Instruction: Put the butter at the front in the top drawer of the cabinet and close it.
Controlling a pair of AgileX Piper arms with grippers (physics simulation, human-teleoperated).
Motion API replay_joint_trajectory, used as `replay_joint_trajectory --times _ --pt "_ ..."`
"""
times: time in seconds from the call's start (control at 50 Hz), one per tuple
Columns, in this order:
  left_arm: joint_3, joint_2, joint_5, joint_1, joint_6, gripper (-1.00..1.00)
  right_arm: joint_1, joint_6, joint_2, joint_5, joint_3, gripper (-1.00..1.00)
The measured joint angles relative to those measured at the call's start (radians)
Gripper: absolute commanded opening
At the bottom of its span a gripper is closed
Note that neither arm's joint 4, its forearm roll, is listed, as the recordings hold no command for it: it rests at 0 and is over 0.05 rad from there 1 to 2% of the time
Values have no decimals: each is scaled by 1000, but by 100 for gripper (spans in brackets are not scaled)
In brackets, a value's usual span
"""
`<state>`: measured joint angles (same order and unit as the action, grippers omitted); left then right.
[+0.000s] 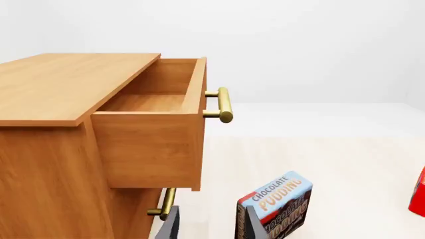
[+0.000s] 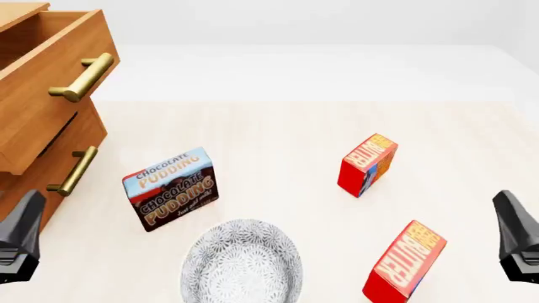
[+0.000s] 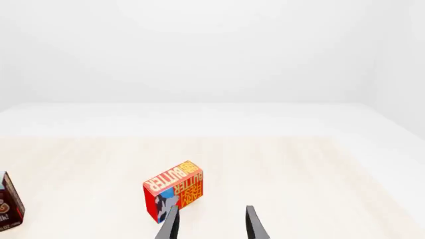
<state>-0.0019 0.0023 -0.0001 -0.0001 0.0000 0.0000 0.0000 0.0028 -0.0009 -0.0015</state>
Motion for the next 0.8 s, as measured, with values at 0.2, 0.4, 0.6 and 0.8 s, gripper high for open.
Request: replay_joint_trajectory --times 0.2,0.4,0.6,0.8 --pt "-4 3 2 -1 0 100 0 0 5 -2 -2 100" --pt "-10 2 9 0 5 100 1 -2 4 0 -4 100" --pt "-14 1 12 6 9 100 1 -2 3 1 -5 100" --pt "-60 -1 51 6 -10 100 1 -2 3 2 -5 100"
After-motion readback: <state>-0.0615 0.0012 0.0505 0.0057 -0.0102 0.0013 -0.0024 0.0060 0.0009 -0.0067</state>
